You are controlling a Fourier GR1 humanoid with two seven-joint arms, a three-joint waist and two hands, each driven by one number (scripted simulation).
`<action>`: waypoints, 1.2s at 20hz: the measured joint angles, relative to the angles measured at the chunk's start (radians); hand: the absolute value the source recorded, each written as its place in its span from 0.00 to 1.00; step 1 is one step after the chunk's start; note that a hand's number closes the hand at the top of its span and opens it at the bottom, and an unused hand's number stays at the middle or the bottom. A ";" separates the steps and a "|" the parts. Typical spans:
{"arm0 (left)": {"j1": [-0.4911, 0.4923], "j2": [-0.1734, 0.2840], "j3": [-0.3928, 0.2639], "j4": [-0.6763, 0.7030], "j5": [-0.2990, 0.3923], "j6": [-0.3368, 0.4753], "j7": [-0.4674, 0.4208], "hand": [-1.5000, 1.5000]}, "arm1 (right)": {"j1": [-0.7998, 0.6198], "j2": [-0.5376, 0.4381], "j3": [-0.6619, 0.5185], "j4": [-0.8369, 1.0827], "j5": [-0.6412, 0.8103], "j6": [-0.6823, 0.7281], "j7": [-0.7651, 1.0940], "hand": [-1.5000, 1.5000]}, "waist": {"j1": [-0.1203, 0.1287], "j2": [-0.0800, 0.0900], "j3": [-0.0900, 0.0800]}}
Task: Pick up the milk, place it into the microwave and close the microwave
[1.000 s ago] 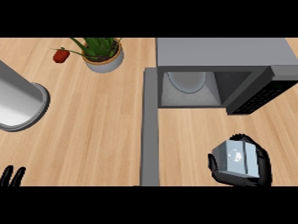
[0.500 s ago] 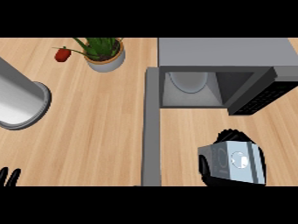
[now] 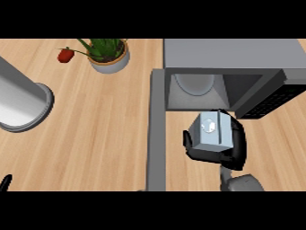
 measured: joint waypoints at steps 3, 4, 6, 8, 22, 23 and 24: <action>0.003 -0.001 0.014 0.014 0.005 -0.018 -0.009 0.00 | -0.108 0.000 -0.019 0.118 0.006 -0.046 0.011 1.00 | 0.004 0.001 0.000; 0.004 0.000 0.017 0.012 0.010 -0.021 -0.003 0.00 | -0.126 0.000 -0.011 0.149 0.006 -0.072 0.013 1.00 | 0.004 0.001 0.000; 0.012 0.003 0.024 0.015 0.013 -0.035 -0.002 0.00 | -0.190 0.000 -0.037 0.225 0.011 -0.096 0.031 1.00 | 0.005 0.001 0.000; 0.000 0.010 0.034 0.021 0.022 -0.038 0.011 0.00 | -0.253 0.000 -0.057 0.319 -0.011 -0.108 0.012 1.00 | 0.007 0.002 0.000; -0.034 0.012 0.062 0.063 0.016 -0.080 0.000 0.00 | -0.642 -0.055 -0.258 0.978 -0.081 -0.131 -0.202 1.00 | 0.040 0.015 0.002; -0.037 0.012 0.061 0.065 0.017 -0.084 -0.002 0.00 | -0.663 -0.063 -0.267 1.014 -0.079 -0.133 -0.207 1.00 | 0.045 0.017 0.002; -0.040 0.012 0.060 0.063 0.016 -0.083 0.001 0.00 | -0.680 -0.070 -0.274 1.047 -0.075 -0.138 -0.214 1.00 | 0.049 0.020 0.002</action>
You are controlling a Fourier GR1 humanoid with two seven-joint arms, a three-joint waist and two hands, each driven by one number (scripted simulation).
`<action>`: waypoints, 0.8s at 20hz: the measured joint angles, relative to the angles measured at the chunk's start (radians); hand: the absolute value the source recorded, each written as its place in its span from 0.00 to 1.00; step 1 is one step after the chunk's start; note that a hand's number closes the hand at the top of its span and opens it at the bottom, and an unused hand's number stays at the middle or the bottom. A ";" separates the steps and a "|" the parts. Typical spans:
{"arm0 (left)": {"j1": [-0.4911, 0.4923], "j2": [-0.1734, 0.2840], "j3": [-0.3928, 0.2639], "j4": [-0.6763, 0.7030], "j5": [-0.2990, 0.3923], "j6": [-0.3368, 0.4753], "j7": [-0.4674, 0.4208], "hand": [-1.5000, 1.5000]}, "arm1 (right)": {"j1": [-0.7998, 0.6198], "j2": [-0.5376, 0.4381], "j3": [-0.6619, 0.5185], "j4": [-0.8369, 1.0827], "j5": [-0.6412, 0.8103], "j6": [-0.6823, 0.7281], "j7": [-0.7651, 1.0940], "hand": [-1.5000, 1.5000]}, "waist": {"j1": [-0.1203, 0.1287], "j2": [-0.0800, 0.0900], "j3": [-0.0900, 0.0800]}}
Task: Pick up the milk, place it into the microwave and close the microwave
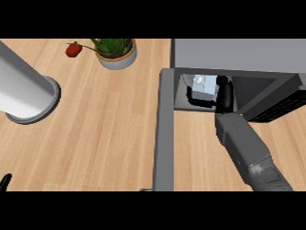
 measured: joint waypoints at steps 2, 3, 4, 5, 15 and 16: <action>-0.013 0.004 0.001 0.004 -0.002 0.002 0.005 0.00 | -0.027 -0.015 -0.009 0.056 0.009 -0.005 -0.017 1.00 | 0.006 0.004 0.000; -0.016 0.010 0.007 0.007 0.003 -0.001 0.007 0.00 | -0.041 -0.022 -0.014 0.080 0.012 -0.009 -0.023 1.00 | 0.008 0.005 0.001; -0.016 0.012 0.007 0.000 0.010 -0.002 0.013 0.00 | -0.056 -0.035 -0.016 0.102 0.018 -0.008 -0.025 1.00 | 0.011 0.007 0.001; -0.018 0.010 0.001 -0.007 0.011 0.000 0.020 0.00 | -0.063 -0.041 -0.019 0.119 0.022 -0.017 -0.036 1.00 | 0.015 0.009 0.001; -0.043 0.012 -0.001 0.019 0.008 -0.012 0.017 0.00 | -0.152 -0.097 -0.015 0.217 0.079 -0.113 -0.079 1.00 | 0.046 0.023 0.002; -0.046 0.010 -0.007 0.015 0.007 -0.011 0.020 0.00 | -0.156 -0.102 -0.020 0.217 0.077 -0.115 -0.085 1.00 | 0.047 0.024 0.003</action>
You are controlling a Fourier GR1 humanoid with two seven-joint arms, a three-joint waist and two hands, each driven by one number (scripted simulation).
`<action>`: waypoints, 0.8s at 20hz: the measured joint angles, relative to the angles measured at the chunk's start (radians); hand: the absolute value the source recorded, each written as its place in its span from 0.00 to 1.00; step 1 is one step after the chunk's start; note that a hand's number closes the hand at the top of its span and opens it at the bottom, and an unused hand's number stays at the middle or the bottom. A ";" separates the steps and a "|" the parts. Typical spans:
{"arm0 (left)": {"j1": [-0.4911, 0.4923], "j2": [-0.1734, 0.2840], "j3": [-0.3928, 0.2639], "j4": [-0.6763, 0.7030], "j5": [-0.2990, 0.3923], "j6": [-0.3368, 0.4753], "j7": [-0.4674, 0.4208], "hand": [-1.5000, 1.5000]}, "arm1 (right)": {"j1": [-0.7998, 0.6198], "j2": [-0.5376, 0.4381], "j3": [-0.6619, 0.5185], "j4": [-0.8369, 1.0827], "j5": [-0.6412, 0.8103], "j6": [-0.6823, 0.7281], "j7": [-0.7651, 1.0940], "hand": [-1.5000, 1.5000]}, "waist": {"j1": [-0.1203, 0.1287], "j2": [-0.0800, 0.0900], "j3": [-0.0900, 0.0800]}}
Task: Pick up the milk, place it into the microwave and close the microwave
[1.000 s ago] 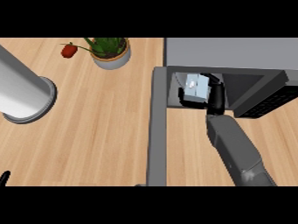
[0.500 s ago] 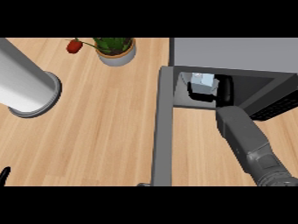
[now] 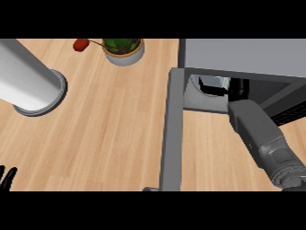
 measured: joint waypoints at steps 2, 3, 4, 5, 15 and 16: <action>0.000 -0.002 -0.002 0.001 0.000 -0.001 0.001 0.00 | -0.010 -0.012 -0.020 -0.005 -0.014 0.002 -0.012 1.00 | 0.004 0.003 0.001; -0.003 -0.002 -0.001 0.006 -0.002 0.000 0.000 0.00 | -0.012 -0.010 -0.030 -0.009 -0.021 0.002 -0.021 1.00 | 0.004 0.005 0.002; -0.002 -0.003 -0.002 0.005 -0.003 -0.001 -0.001 0.00 | -0.013 -0.010 -0.038 -0.010 -0.026 0.000 -0.029 1.00 | 0.007 0.007 0.002; -0.005 0.002 0.005 0.009 -0.001 -0.003 -0.003 0.00 | -0.013 -0.012 -0.046 -0.013 -0.030 -0.002 -0.039 1.00 | 0.009 0.008 0.002; -0.028 0.019 0.009 0.038 -0.008 -0.015 0.002 0.00 | -0.061 -0.052 -0.057 0.021 0.006 -0.177 -0.040 1.00 | 0.030 0.020 0.003; -0.029 0.020 0.011 0.045 -0.009 -0.017 -0.002 0.00 | -0.061 -0.057 -0.059 0.022 0.007 -0.185 -0.042 1.00 | 0.031 0.021 0.003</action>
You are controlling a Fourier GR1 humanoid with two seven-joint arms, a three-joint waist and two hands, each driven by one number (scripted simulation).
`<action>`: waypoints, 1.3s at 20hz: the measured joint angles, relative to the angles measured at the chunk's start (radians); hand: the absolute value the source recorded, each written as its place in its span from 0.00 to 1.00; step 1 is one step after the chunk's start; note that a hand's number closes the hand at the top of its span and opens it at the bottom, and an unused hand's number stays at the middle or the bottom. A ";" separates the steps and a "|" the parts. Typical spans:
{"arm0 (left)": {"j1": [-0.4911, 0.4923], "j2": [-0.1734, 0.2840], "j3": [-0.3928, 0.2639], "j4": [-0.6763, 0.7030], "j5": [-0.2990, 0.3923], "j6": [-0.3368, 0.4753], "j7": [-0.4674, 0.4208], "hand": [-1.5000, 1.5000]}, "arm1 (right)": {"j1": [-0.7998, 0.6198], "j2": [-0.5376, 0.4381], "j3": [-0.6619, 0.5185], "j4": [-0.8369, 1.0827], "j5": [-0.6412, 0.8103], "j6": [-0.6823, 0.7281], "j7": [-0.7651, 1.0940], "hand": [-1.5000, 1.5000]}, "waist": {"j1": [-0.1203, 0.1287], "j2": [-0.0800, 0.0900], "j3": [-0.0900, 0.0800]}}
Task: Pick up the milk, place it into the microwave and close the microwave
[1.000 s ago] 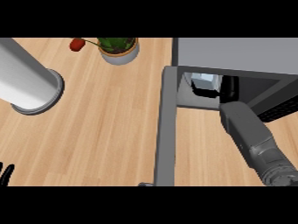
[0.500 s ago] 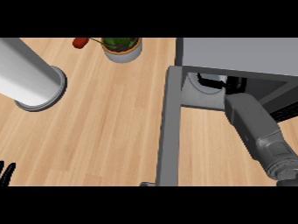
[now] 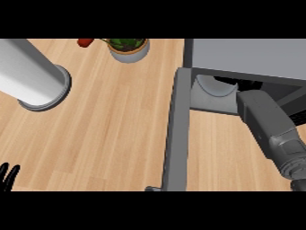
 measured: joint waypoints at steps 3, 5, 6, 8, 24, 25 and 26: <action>-0.017 0.004 0.001 0.008 0.004 0.002 0.006 0.00 | -0.009 0.001 -0.005 0.005 0.005 -0.030 0.002 1.00 | 0.002 0.003 0.001; -0.029 0.007 0.001 0.012 0.004 0.003 0.007 0.00 | 0.004 -0.015 -0.005 0.033 0.014 -0.073 0.041 0.00 | 0.003 0.010 -0.004; -0.032 0.008 0.000 0.011 0.003 0.002 0.007 0.00 | 0.019 -0.028 0.006 0.055 0.029 -0.109 0.076 0.00 | 0.006 0.015 -0.007; -0.039 0.013 0.001 0.009 0.001 0.001 0.006 0.00 | 0.026 -0.038 0.039 0.073 0.071 -0.162 0.138 0.00 | 0.024 0.019 -0.020; -0.093 0.012 -0.010 0.042 -0.035 0.012 0.007 0.00 | -0.037 0.050 0.190 0.137 0.235 -0.095 0.274 0.00 | 0.042 0.009 -0.003; -0.092 0.011 -0.009 0.041 -0.037 0.013 0.004 0.00 | -0.042 0.057 0.190 0.137 0.235 -0.082 0.275 0.00 | 0.041 0.007 -0.003; -0.093 0.009 -0.011 0.039 -0.041 0.013 0.003 0.00 | -0.048 0.062 0.190 0.137 0.236 -0.063 0.276 0.00 | 0.042 0.007 -0.002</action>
